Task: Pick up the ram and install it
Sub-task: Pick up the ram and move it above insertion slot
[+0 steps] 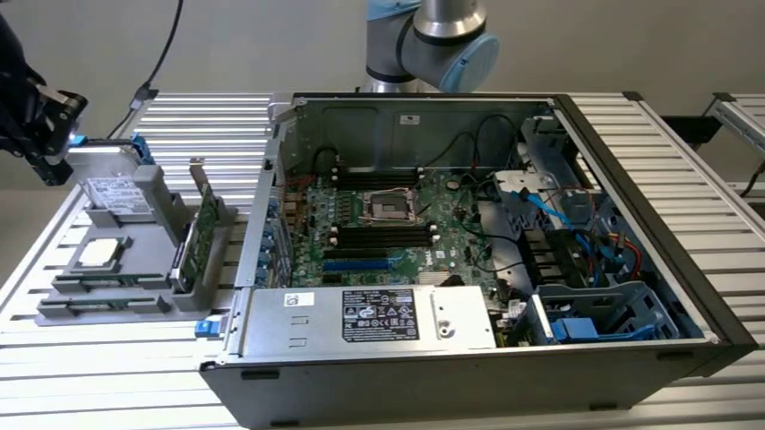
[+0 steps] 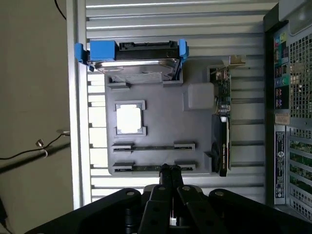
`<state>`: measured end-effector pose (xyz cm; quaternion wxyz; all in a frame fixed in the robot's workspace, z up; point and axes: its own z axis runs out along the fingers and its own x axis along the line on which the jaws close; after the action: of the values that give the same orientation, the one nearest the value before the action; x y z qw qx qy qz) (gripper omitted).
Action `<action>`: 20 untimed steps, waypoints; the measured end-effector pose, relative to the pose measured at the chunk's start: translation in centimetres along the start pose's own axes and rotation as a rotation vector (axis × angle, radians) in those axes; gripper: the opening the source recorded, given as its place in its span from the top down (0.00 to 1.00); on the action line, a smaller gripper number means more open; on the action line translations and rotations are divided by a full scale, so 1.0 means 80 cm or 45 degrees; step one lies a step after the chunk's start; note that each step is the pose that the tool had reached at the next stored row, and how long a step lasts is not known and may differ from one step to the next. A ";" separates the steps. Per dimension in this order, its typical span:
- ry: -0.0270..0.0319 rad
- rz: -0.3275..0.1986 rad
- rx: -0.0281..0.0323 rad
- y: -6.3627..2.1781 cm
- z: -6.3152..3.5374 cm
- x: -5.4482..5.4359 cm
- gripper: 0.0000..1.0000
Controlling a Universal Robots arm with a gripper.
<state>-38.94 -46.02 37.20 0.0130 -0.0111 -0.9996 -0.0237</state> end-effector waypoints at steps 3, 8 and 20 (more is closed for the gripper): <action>0.0035 -0.071 0.0020 0.000 0.000 0.000 0.90; 0.0090 -0.187 0.0051 0.000 0.000 0.000 0.90; 0.0220 -0.463 0.0125 0.000 0.000 0.000 0.90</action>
<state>-38.94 -46.02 37.21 0.0172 0.1701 -0.9851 -0.0209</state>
